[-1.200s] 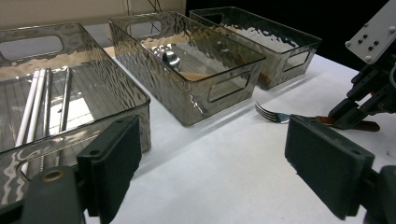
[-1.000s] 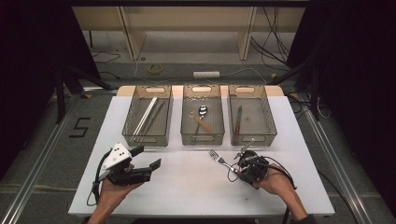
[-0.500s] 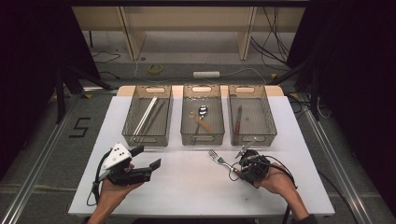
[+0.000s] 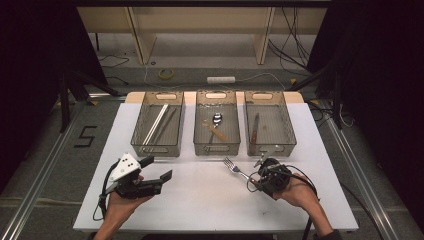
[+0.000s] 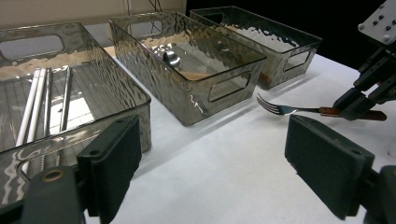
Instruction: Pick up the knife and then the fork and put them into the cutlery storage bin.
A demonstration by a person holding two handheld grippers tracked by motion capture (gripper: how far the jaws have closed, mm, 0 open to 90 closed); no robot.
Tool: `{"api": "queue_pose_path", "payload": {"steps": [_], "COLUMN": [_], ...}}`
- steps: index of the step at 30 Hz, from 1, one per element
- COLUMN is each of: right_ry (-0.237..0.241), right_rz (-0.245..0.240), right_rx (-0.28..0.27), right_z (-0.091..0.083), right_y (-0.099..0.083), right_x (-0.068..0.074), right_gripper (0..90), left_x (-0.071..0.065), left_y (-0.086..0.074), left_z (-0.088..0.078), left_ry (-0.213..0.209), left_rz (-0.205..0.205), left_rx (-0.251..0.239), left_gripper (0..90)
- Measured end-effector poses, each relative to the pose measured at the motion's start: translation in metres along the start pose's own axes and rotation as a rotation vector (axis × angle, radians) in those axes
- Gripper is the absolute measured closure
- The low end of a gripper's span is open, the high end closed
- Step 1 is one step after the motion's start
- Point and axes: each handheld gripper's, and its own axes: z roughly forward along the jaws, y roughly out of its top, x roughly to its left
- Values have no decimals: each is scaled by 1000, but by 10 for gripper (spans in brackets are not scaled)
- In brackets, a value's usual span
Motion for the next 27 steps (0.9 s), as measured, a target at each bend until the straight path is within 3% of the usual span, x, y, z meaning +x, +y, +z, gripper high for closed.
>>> {"api": "queue_pose_path", "payload": {"steps": [27], "right_ry": [-1], "right_rz": [13], "right_rx": [-98], "right_z": [-27], "right_y": [0], "right_x": [-11], "right_gripper": [772], "left_x": [0], "left_y": [0], "left_z": [1], "left_ry": [-2], "left_rz": [2], "left_rx": [2], "left_gripper": [184]}}
